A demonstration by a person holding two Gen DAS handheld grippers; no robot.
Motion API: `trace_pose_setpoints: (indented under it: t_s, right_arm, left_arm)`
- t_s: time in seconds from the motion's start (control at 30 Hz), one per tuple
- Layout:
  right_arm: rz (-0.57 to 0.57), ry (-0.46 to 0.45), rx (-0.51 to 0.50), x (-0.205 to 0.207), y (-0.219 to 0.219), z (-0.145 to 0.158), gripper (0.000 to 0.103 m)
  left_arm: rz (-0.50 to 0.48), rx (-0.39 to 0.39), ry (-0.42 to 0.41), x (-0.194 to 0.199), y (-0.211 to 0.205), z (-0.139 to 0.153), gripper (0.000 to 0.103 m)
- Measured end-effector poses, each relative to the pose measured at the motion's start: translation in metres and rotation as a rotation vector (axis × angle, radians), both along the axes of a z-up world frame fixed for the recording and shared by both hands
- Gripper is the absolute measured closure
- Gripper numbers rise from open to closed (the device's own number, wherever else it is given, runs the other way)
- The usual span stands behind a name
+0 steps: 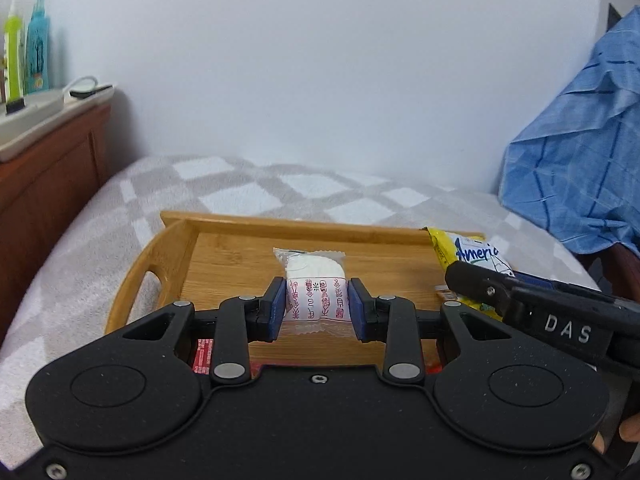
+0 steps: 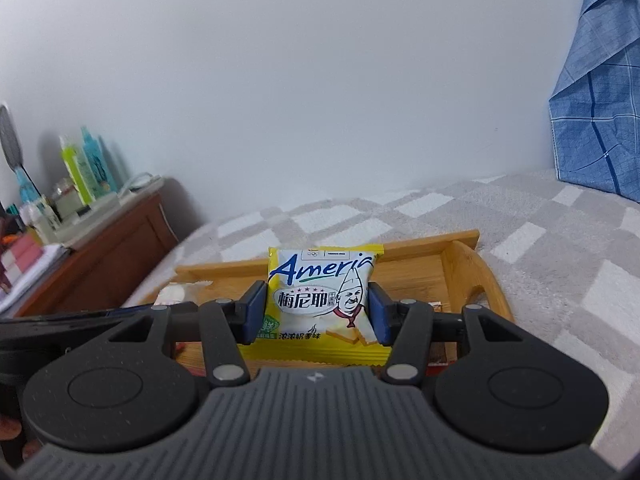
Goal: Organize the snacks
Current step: 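Carry both packets onto the tray and open both tools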
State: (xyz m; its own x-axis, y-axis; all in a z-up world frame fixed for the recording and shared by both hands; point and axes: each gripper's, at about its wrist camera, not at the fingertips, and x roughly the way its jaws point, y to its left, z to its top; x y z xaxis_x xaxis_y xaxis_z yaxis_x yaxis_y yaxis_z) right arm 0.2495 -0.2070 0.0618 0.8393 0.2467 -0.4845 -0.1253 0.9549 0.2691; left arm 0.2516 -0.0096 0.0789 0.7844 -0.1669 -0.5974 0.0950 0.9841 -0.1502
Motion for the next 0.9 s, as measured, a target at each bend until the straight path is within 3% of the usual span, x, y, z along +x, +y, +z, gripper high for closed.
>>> trace_pose_setpoints:
  t_s: [0.23, 0.9]
  right_arm:
    - [0.02, 0.047, -0.037, 0.022, 0.012, -0.019, 0.047]
    - [0.002, 0.093, -0.057, 0.035, 0.016, -0.034, 0.046]
  left_arm:
    - [0.021, 0.018, 0.035, 0.021, -0.002, -0.017, 0.071]
    - [0.011, 0.058, 0.07, 0.039, -0.011, -0.034, 0.071]
